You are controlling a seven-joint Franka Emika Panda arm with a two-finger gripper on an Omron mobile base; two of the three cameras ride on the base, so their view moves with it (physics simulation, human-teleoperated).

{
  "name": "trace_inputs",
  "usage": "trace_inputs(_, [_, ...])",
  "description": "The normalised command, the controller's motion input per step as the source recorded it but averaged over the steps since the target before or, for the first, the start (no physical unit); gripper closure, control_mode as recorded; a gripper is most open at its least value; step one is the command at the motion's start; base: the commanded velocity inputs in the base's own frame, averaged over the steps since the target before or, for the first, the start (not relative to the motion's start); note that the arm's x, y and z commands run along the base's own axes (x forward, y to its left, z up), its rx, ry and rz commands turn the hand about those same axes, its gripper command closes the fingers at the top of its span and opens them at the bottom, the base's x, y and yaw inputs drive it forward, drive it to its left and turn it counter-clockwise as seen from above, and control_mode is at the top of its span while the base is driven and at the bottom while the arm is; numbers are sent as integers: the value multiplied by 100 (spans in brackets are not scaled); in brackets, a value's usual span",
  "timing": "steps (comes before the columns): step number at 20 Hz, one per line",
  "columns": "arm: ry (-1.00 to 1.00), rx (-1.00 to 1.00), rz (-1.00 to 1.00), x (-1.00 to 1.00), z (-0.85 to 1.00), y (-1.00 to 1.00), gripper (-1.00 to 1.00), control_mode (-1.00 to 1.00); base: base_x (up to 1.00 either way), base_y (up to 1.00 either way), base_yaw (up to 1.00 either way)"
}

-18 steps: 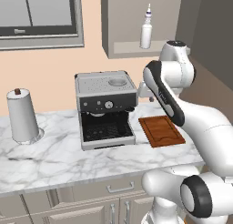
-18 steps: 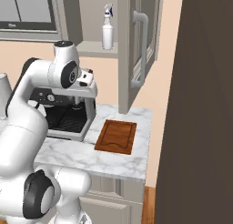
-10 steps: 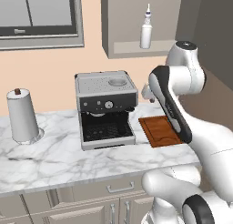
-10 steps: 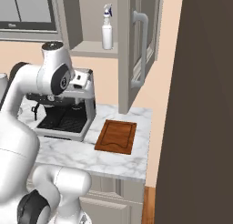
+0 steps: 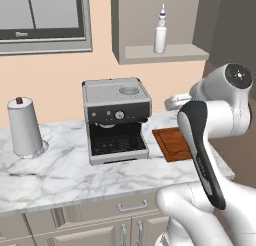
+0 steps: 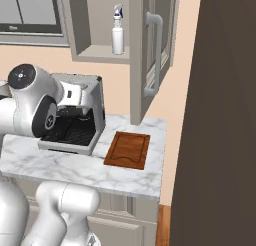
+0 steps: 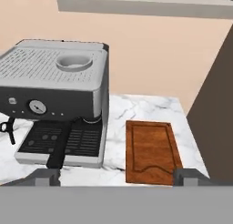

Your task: Grab the spray bottle from the cabinet, then place it next to the cutting board for sanitizing. Then grab the dish brush from the countertop next to the sink and place it next to the cutting board.

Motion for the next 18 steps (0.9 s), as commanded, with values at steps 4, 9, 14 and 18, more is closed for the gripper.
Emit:
trace_inputs(4, [-32, 0, 0, -38, 65, -1, -100, -100, 0, 0, 0])
trace_inputs(9, [-27, 0, 0, -36, 73, -10, -100, -100, 0, 0, 0])
trace_inputs(14, [-23, 0, 0, -29, 71, -11, -100, -100, 0, 0, 0])
trace_inputs(18, [-15, 0, -1, -14, 59, -9, -100, -100, 0, 0, 0])
